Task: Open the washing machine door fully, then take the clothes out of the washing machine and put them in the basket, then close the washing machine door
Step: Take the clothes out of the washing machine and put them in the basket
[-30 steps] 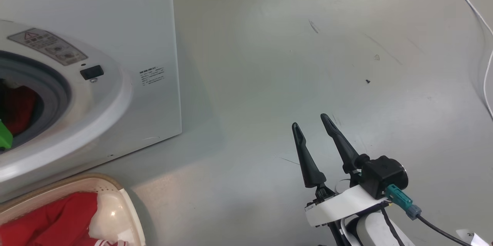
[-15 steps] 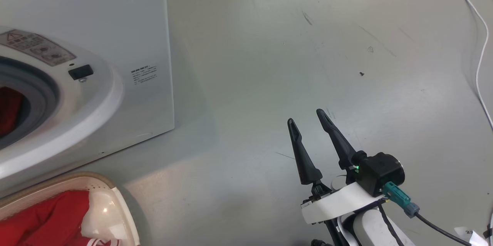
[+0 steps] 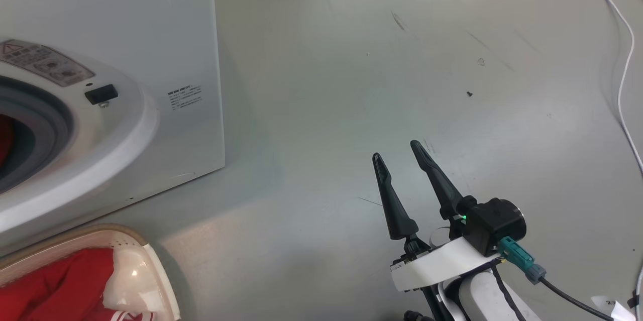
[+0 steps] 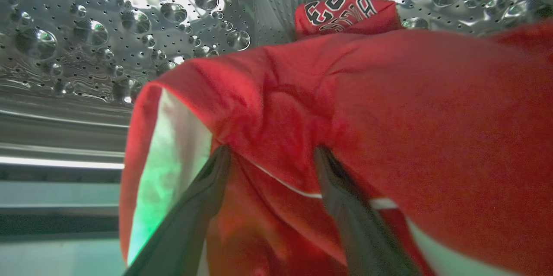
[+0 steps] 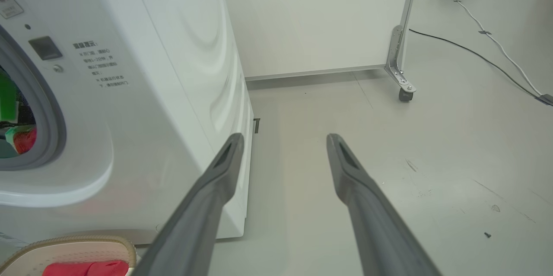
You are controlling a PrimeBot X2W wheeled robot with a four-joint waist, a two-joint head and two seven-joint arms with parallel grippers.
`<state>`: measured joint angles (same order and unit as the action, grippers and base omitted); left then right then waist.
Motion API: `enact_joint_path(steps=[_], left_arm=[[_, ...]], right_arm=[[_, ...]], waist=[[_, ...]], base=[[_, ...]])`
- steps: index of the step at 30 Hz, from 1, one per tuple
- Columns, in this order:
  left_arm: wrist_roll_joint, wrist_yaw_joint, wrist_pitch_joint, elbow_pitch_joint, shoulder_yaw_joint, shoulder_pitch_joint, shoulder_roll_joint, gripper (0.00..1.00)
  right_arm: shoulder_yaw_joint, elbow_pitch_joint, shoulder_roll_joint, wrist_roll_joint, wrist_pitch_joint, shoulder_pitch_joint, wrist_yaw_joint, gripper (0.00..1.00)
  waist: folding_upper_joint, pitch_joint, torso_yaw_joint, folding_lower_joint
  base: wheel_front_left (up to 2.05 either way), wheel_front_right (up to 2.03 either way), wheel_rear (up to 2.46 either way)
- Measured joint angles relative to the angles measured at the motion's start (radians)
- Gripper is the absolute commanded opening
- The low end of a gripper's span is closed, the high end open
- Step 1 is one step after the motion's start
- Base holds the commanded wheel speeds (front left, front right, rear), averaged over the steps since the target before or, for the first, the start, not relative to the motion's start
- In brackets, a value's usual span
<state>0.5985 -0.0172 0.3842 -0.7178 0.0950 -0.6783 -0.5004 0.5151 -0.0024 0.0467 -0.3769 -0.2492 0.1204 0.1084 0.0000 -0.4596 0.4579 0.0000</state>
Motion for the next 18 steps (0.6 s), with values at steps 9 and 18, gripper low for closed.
enact_joint_path(steps=[9, 18], left_arm=[[0.013, 0.019, 0.006, -0.028, 0.012, -0.024, 0.029, 0.0], [0.014, 0.055, -0.046, -0.052, 0.015, -0.025, 0.043, 0.0]], right_arm=[[-0.007, 0.0, 0.0, 0.0, 0.0, 0.007, 0.008, 1.0], [-0.019, 0.007, 0.0, 0.002, 0.0, 0.015, 0.009, 1.0]], waist=[[0.0, 0.006, -0.015, 0.0], [0.0, 0.029, -0.038, 0.0]], base=[[0.0, 0.0, 0.0], [0.0, 0.0, 0.0]])
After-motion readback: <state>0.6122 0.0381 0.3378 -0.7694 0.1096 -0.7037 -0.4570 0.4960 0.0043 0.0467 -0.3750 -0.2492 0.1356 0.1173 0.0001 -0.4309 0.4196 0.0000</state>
